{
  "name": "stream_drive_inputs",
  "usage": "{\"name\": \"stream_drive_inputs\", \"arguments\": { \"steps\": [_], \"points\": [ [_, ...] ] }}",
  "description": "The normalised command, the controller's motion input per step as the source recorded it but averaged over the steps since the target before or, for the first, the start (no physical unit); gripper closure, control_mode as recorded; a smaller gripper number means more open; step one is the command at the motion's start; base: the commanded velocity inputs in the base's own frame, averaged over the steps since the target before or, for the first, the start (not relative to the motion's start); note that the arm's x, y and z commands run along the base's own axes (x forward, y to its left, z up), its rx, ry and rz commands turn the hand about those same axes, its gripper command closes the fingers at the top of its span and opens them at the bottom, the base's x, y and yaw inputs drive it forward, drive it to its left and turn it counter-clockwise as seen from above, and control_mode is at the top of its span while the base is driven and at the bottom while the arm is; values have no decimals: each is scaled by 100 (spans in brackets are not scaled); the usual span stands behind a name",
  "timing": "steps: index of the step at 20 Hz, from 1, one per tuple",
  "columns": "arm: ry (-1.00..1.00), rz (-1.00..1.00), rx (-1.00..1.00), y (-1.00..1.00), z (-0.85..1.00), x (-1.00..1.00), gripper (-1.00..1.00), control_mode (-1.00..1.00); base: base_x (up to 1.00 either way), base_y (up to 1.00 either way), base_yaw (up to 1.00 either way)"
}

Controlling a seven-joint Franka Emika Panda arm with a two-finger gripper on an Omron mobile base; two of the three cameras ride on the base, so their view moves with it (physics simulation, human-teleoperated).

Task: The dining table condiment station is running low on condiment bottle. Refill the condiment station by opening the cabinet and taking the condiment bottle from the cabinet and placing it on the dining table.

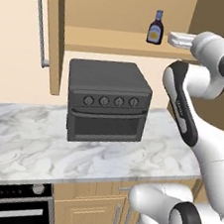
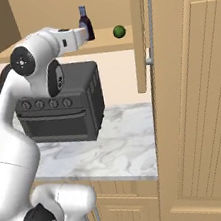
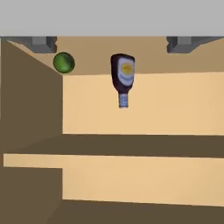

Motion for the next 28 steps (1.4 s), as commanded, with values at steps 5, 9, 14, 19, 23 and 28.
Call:
{"name": "stream_drive_inputs", "arguments": {
  "steps": [5,9,14,19,23,28],
  "points": [
    [0,0,0,0,4,63,-100,-100,0,0,0],
    [2,0,0,3,0,82,-100,-100,0,0,0],
    [0,0,0,1,0,67,-100,-100,0,0,0],
    [0,0,0,2,0,54,-100,-100,0,0,0],
    [0,0,0,10,0,53,-100,-100,0,0,0],
    [0,0,0,14,6,45,-100,-100,0,0,0]
  ]
}}
